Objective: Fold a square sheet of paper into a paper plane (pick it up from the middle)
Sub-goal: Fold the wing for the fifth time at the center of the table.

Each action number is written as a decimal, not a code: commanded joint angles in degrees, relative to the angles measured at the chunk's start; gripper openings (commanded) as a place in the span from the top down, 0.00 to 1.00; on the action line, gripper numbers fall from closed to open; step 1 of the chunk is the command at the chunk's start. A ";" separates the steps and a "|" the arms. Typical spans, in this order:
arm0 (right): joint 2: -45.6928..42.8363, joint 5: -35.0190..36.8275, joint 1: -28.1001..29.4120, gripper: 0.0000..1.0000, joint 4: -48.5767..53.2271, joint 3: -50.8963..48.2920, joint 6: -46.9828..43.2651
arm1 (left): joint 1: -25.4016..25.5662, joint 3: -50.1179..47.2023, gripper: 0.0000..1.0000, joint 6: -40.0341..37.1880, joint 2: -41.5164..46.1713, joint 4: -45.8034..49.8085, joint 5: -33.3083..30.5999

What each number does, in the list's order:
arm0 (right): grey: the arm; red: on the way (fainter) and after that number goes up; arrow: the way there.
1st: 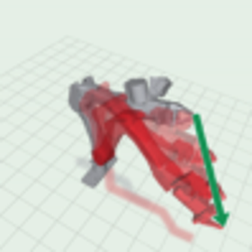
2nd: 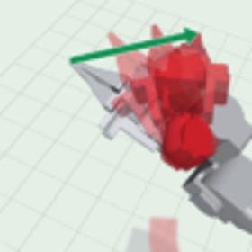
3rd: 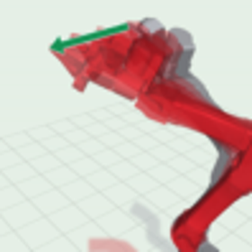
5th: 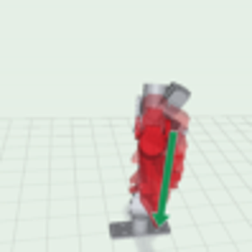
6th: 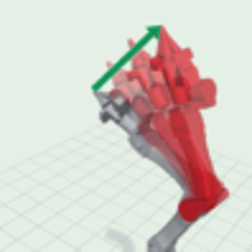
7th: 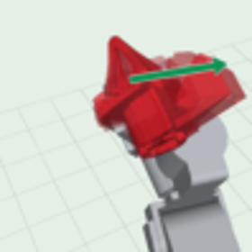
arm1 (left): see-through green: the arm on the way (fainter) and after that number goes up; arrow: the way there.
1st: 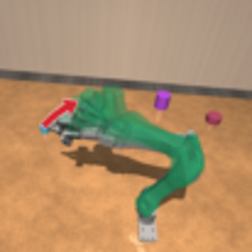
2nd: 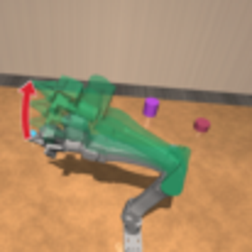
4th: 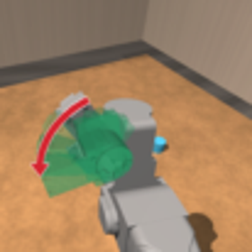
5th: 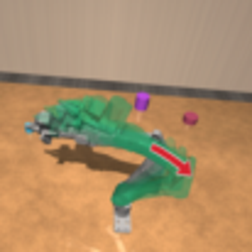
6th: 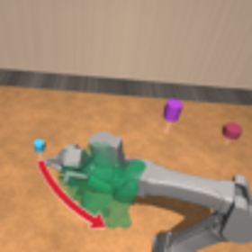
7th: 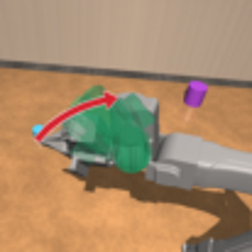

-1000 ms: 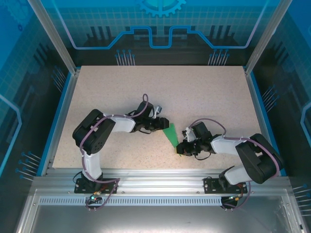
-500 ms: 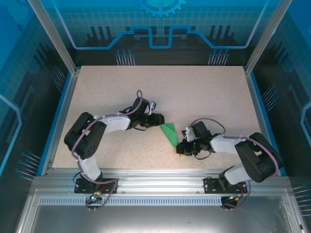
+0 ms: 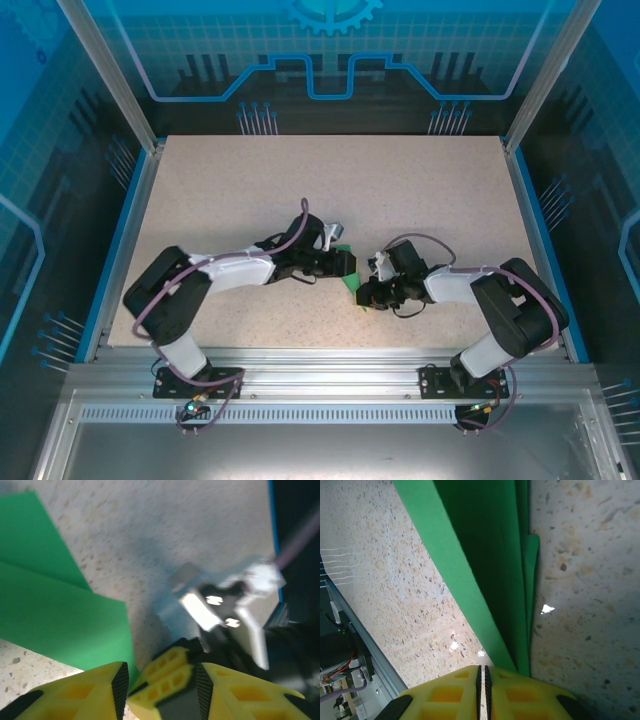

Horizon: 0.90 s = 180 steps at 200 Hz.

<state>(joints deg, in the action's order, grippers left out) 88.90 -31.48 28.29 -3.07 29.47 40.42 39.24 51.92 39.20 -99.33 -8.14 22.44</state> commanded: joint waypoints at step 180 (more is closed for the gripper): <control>-18.19 2.97 -2.81 0.84 8.73 -9.40 -1.55 | 0.13 4.53 0.63 5.89 -11.49 4.40 -2.22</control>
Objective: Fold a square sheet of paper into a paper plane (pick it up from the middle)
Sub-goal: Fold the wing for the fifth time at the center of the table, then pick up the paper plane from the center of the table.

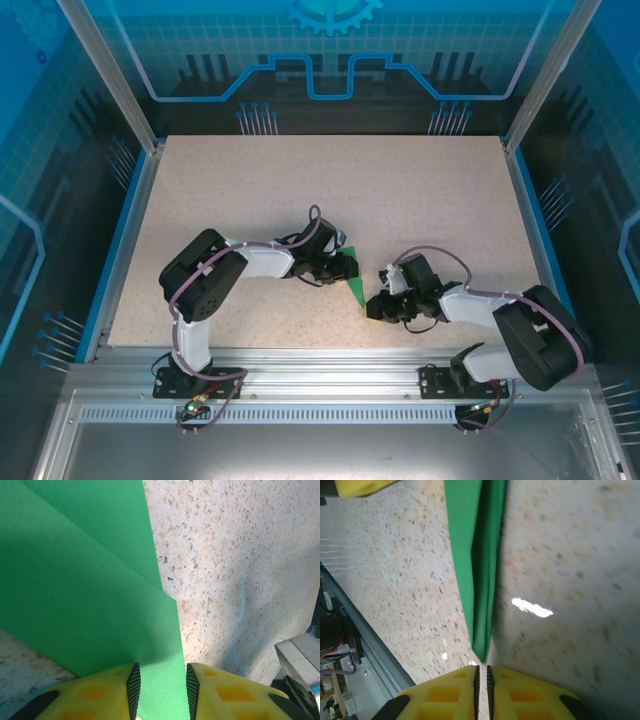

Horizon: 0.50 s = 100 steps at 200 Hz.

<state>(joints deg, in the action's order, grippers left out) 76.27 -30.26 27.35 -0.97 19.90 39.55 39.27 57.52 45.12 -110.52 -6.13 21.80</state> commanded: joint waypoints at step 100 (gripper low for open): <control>-24.42 15.11 -5.45 0.59 14.19 1.92 0.17 | 0.70 -6.69 0.34 3.97 19.10 9.11 -10.20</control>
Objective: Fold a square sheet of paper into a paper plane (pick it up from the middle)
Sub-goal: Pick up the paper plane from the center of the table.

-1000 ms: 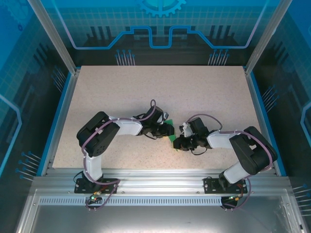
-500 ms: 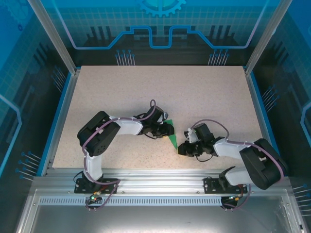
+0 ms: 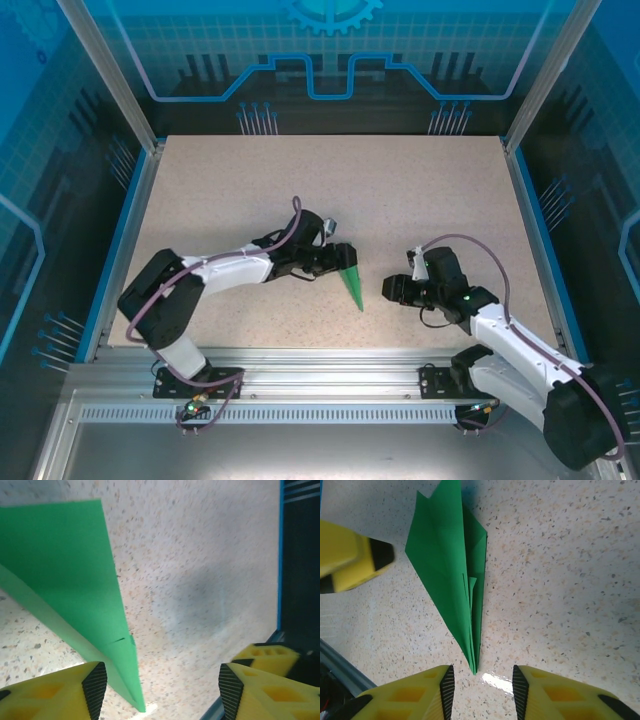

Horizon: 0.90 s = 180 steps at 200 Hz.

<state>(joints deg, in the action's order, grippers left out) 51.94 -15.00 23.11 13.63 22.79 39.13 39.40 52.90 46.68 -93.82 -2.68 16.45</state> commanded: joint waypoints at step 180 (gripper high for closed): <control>19.13 -8.71 1.76 0.47 -10.22 6.32 -1.43 | 2.02 -1.89 0.81 1.70 0.51 10.98 -8.62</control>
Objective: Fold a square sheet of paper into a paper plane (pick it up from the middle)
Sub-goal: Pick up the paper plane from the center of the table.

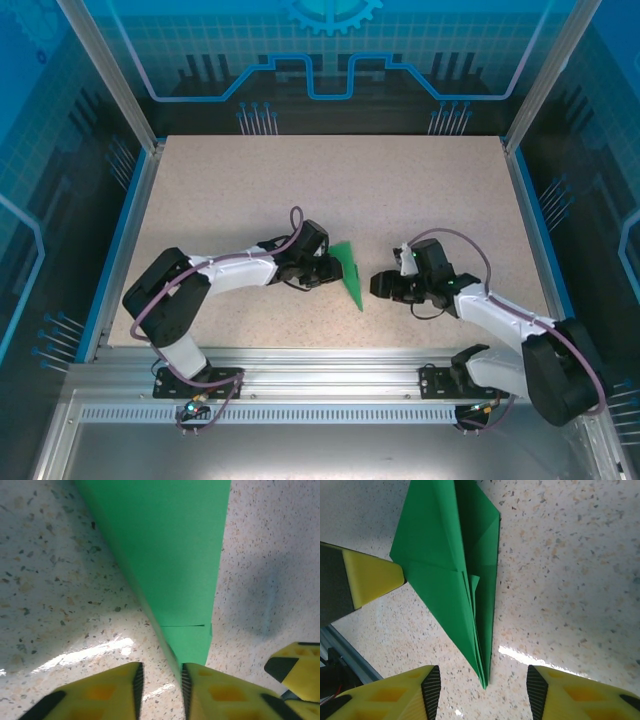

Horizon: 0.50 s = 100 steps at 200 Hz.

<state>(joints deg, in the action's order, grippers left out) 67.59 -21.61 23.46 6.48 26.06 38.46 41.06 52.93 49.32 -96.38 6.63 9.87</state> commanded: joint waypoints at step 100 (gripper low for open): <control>16.44 2.92 4.99 0.37 -1.42 11.52 -3.17 | 0.27 -4.40 0.61 -2.23 5.94 -1.02 -2.11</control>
<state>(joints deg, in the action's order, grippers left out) 83.31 -21.30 27.79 3.14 35.53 36.77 41.06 49.50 47.64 -93.60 7.03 8.54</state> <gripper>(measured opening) 0.627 0.311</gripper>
